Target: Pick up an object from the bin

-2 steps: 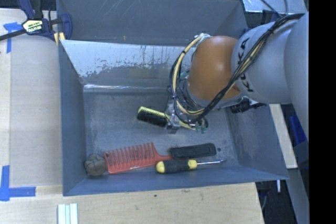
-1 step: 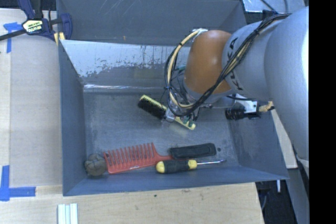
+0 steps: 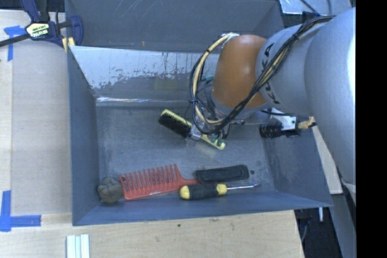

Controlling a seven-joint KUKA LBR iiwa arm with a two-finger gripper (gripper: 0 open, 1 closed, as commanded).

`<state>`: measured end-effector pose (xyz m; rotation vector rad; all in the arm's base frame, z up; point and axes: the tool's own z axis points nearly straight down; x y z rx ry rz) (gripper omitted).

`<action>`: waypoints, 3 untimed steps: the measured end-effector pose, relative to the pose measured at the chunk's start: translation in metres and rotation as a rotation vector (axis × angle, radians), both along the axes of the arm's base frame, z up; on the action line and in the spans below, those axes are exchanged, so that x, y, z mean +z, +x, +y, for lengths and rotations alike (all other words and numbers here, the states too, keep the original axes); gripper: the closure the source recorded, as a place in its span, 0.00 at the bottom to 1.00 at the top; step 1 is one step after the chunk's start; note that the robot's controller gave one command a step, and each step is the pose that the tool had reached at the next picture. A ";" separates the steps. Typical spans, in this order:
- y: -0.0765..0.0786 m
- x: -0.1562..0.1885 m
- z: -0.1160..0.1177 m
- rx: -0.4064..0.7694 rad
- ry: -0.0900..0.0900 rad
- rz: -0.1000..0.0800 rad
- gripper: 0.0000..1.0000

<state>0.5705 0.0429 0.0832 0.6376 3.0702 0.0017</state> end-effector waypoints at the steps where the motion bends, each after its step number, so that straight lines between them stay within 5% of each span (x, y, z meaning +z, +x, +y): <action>1: 0.009 0.116 -0.002 -0.018 0.000 -0.001 1.00; 2: 0.015 0.016 -0.023 0.011 -0.001 0.002 1.00; 3: 0.026 0.058 0.012 -0.135 0.000 -0.002 1.00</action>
Offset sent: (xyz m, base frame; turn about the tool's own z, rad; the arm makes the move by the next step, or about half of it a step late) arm 0.0154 -0.0221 0.0197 -0.0113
